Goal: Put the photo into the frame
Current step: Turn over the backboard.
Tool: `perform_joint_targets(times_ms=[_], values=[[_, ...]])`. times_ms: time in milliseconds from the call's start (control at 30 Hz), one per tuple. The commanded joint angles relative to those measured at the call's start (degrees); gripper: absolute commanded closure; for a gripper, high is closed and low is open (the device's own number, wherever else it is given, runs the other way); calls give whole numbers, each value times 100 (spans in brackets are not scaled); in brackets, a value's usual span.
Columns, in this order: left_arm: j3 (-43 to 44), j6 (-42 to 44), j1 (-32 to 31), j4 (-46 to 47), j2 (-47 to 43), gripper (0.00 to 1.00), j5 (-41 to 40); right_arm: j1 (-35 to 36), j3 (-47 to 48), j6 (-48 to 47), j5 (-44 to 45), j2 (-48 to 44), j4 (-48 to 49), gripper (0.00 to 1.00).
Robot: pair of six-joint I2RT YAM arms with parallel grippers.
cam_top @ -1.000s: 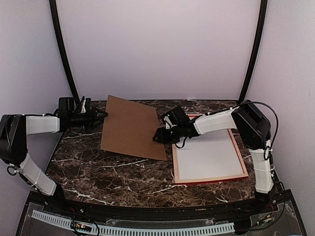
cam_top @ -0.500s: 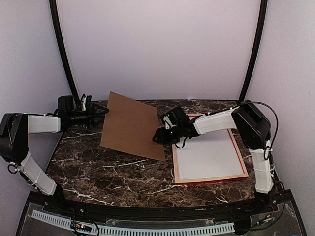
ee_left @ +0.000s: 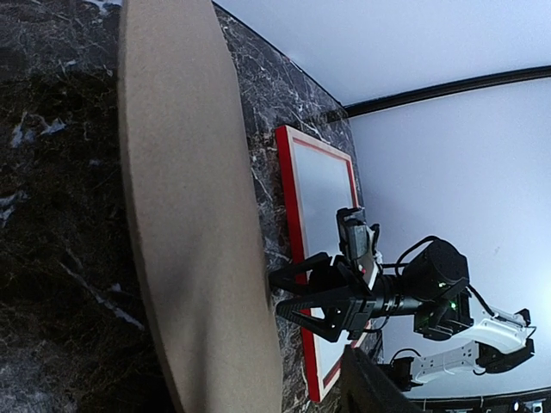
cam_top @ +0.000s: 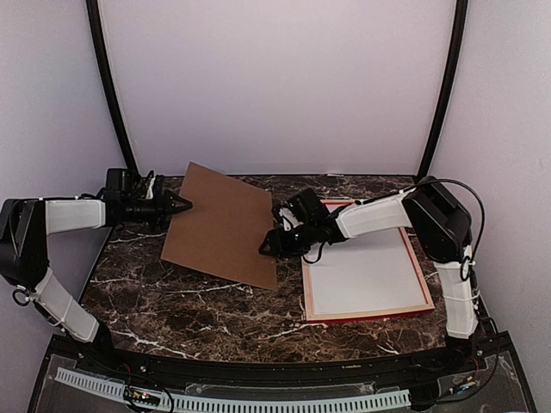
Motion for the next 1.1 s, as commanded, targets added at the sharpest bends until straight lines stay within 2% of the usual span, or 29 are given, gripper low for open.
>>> perform_joint_targets(times_ms=[0,133,400,867,1067], values=[[261,419,-58,-470,-310,53,-161,109,-112,-2,-185,230,-120,40],[263,426,-59,-473,-253,75,-132,109,-81,-3,-215,189,-138,40],[529,871,-58,-1273,-539,98,-547,110,-5,-42,-437,7,-194,38],[1700,2120,-56,-4249,-1387,100,-1365,110,-17,-233,-501,-716,-615,35],[2047,2457,-62,-5204,-1683,100,-1540,101,-160,-300,-454,-792,-622,35]])
